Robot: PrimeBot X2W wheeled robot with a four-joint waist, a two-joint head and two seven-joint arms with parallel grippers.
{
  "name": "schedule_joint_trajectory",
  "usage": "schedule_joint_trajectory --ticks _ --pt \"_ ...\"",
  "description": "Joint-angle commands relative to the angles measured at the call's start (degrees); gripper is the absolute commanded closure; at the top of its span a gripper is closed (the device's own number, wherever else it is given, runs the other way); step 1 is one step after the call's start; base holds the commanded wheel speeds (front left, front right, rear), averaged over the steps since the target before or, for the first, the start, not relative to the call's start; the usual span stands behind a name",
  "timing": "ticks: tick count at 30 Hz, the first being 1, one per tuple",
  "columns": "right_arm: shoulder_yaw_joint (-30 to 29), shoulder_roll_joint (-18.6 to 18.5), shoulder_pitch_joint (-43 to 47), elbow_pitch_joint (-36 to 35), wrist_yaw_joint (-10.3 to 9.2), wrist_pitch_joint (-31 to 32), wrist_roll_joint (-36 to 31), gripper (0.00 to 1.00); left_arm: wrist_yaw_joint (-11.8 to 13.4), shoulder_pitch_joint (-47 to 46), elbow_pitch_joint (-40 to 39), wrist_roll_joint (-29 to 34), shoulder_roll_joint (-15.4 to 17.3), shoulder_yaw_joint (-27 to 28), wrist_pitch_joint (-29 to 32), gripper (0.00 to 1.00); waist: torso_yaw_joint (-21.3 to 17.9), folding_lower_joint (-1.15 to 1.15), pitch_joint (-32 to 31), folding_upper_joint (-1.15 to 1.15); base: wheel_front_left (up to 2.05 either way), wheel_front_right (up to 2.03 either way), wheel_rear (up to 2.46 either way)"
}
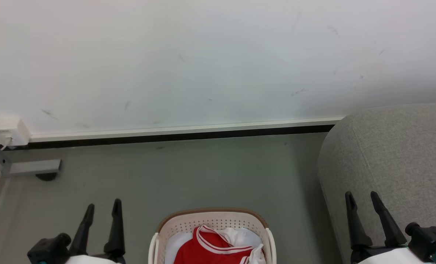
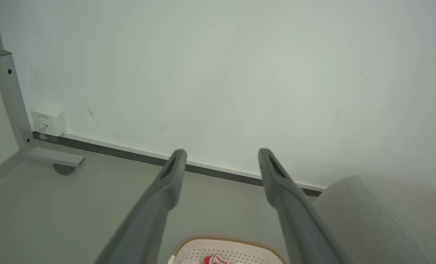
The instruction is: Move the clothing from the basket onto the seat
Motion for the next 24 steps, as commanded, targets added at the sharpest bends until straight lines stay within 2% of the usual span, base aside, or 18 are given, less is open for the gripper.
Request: schedule_joint_trajectory --ticks 1,24 --pt "0.08 -0.04 -0.09 -0.63 -0.07 -0.51 -1.16 0.00 -0.16 -0.10 -0.72 1.55 0.56 -0.02 -0.63 0.00 0.01 0.00 0.06 0.00 0.00 0.00 0.00" --pt "1.24 0.06 0.48 -0.93 -0.08 -3.15 -10.53 0.00 -1.03 0.27 -0.75 11.07 -0.19 0.30 -3.37 0.00 0.12 0.00 -0.12 0.00 0.00 0.00 0.00"
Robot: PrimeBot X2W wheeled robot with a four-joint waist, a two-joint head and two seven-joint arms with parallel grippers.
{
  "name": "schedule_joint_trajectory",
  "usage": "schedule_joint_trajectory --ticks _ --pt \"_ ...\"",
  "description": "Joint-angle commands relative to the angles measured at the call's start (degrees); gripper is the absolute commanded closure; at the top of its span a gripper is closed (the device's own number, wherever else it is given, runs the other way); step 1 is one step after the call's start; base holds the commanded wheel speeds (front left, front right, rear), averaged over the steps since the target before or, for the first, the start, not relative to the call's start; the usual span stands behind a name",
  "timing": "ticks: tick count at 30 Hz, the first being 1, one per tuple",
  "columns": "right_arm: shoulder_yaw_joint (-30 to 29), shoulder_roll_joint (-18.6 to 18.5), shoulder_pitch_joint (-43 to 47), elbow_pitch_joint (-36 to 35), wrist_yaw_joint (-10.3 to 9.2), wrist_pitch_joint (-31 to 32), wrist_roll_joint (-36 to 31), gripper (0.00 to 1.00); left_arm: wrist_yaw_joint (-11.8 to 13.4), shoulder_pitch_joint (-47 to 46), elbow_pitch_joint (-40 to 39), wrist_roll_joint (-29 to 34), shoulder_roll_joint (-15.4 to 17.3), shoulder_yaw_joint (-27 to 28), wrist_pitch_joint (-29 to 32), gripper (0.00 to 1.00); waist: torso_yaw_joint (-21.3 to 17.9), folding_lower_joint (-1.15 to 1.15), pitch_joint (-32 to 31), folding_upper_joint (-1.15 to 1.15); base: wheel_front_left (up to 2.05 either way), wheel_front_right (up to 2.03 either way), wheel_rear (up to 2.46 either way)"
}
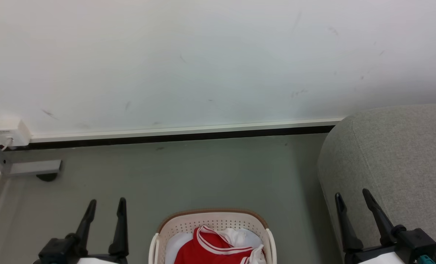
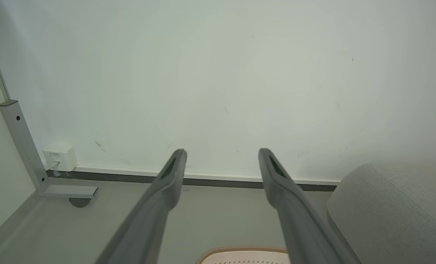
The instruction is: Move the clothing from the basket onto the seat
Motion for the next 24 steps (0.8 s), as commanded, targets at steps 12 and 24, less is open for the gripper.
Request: schedule_joint_trajectory --ticks 12,24 --pt "0.80 -0.08 0.49 -0.45 -0.09 -1.53 -4.80 0.00 -0.27 0.07 0.17 6.54 -0.03 0.46 -1.61 0.00 0.04 0.00 -0.06 0.00 0.00 0.00 0.00" --pt "1.27 -0.10 0.00 -0.35 -0.10 -1.96 -5.05 0.00 -0.50 0.00 0.28 8.39 -0.34 0.68 -2.00 0.00 0.03 0.00 -0.22 0.00 0.00 0.00 0.00"
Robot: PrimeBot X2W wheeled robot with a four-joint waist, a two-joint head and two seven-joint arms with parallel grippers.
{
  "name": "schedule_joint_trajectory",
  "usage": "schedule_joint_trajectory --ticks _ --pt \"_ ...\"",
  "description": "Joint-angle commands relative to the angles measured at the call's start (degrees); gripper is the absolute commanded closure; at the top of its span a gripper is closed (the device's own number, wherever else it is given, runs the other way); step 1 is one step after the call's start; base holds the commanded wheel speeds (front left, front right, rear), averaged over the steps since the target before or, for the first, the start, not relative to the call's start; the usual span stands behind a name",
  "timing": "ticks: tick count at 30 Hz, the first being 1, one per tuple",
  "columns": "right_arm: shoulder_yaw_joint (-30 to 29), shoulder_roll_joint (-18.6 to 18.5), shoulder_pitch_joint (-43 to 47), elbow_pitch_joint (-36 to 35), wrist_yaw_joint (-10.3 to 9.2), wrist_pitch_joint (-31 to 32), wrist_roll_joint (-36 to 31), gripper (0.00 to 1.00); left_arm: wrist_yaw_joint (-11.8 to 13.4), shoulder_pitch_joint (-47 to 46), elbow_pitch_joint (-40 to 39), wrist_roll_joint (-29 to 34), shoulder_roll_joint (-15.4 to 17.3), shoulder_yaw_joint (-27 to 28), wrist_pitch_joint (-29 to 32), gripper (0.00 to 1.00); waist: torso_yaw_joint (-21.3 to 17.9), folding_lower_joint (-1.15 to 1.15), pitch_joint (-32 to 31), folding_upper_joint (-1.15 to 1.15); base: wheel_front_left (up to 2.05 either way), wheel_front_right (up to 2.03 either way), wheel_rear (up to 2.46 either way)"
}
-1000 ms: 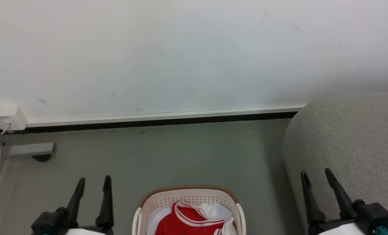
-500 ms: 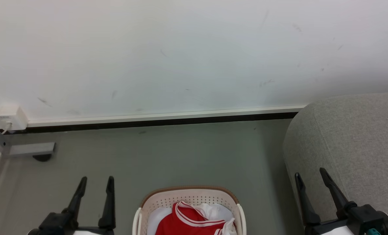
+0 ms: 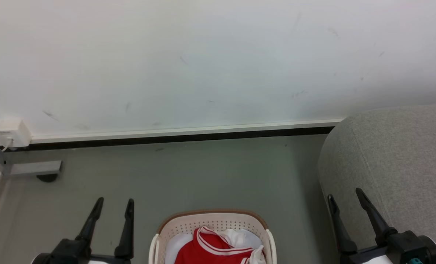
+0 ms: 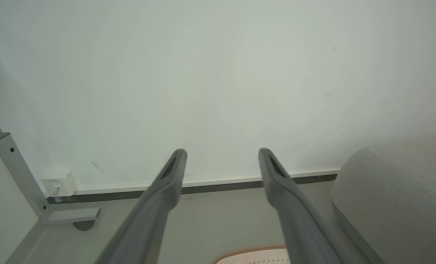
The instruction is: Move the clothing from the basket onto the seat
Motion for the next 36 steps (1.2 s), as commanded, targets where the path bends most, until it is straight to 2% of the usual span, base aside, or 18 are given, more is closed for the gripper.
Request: schedule_joint_trajectory --ticks 1,19,28,36 --pt "0.00 -0.09 -0.01 0.00 -0.10 -0.25 0.04 0.00 -0.04 0.11 -0.06 0.59 0.02 0.28 -0.06 0.00 0.02 0.00 -0.07 0.00 0.00 0.00 0.00" --pt "-1.27 -0.08 0.09 0.24 -0.10 -0.37 1.89 0.00 -0.84 0.51 0.50 0.44 -0.32 -0.01 -0.06 0.00 -1.76 0.00 0.09 0.00 0.00 0.00 0.00" --pt "-2.56 -0.08 -1.39 -0.39 -0.10 -0.67 3.31 0.00 -1.52 -1.36 1.19 -0.28 0.04 -0.63 -0.05 0.00 -6.05 0.00 3.22 0.00 0.00 0.00 0.00" --pt "-3.31 -0.07 -2.73 -0.48 -0.10 -1.06 4.27 0.00 -2.29 -4.56 5.79 -0.11 1.24 -2.54 0.32 0.00 -10.09 0.00 6.63 0.00 0.00 0.00 0.00"
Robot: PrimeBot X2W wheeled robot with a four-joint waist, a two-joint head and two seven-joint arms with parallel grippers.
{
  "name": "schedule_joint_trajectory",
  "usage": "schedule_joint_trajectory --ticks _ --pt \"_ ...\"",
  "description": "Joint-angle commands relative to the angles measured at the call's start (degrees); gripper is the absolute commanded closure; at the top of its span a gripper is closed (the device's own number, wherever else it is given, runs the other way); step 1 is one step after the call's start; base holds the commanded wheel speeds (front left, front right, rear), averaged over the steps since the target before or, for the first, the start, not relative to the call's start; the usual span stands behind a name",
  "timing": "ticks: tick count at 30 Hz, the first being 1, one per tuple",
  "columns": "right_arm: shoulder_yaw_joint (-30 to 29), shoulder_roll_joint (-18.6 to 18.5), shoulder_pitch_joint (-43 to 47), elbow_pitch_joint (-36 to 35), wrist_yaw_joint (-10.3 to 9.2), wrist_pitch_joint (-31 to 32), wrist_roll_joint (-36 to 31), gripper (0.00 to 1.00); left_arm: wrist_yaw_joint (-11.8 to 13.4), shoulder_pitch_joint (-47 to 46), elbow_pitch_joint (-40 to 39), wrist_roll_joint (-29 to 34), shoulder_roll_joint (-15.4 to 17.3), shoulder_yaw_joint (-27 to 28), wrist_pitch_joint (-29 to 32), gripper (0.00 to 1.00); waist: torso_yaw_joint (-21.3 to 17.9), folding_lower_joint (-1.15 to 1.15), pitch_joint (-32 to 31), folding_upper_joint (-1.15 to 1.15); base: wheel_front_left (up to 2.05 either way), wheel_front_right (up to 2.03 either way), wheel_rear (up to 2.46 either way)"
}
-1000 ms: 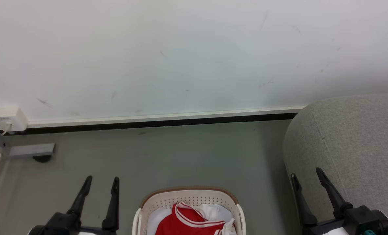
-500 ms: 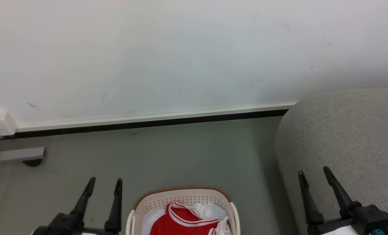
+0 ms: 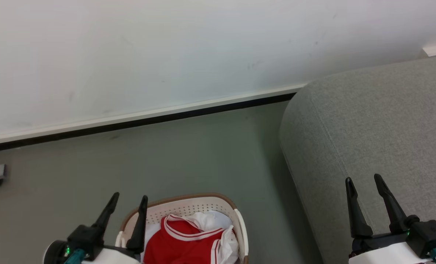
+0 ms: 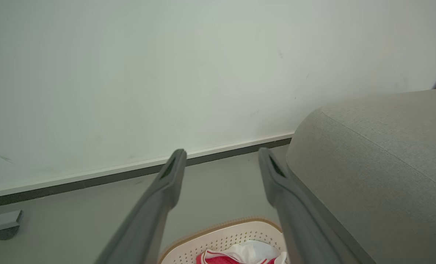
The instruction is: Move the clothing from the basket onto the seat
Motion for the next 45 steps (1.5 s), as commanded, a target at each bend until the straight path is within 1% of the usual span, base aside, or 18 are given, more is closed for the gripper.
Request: schedule_joint_trajectory --ticks 1,8,14,20,26,30,39,45 --pt "-0.34 -0.07 -0.74 -0.31 -0.10 -0.38 0.24 0.00 -0.23 -1.35 0.85 0.20 0.67 -0.42 0.38 0.00 -1.80 0.00 1.86 0.00 0.00 0.00 0.00" --pt "-1.21 -0.04 -2.88 -1.18 -0.10 -0.42 1.72 0.00 -0.96 -7.30 8.05 -1.02 2.87 -3.49 4.90 0.00 -5.13 0.00 7.36 0.00 0.00 0.00 0.00" --pt "-2.55 -0.05 -4.85 -3.06 -0.10 -0.45 3.01 0.00 -1.24 -12.52 14.63 -2.97 6.24 -8.76 10.74 0.00 -7.79 0.00 13.11 0.00 0.00 0.00 0.00" --pt "-3.82 -0.05 -6.96 -4.56 -0.11 -0.45 4.82 0.00 -1.26 -17.78 20.48 -7.23 10.51 -16.25 16.45 0.00 -10.73 0.00 18.76 0.00 0.00 0.00 0.00" --pt "-4.63 -0.04 -8.60 -5.32 -0.10 -0.46 6.06 0.00 -1.27 -21.95 25.75 -13.55 13.92 -24.99 23.31 0.00 -13.25 0.00 23.18 0.00 0.00 0.00 0.00" --pt "-5.17 -0.03 -9.44 -6.03 -0.10 -0.46 6.87 0.00 -1.28 -24.65 28.61 -16.75 16.03 -29.58 27.30 0.00 -14.67 0.00 25.68 0.00 0.00 0.00 0.00" --pt "-5.23 -0.04 -10.71 -6.74 -0.10 -0.46 9.38 0.00 -1.29 -31.15 33.51 -19.72 19.82 -38.37 35.12 0.00 -17.07 0.00 31.21 0.00 0.00 0.00 0.00" --pt "-4.68 -0.03 -11.56 -6.91 -0.10 -0.46 10.38 0.00 -1.29 -34.93 36.84 -20.95 21.51 -42.39 41.10 0.00 -18.11 0.00 34.24 0.00 0.00 0.00 0.00"
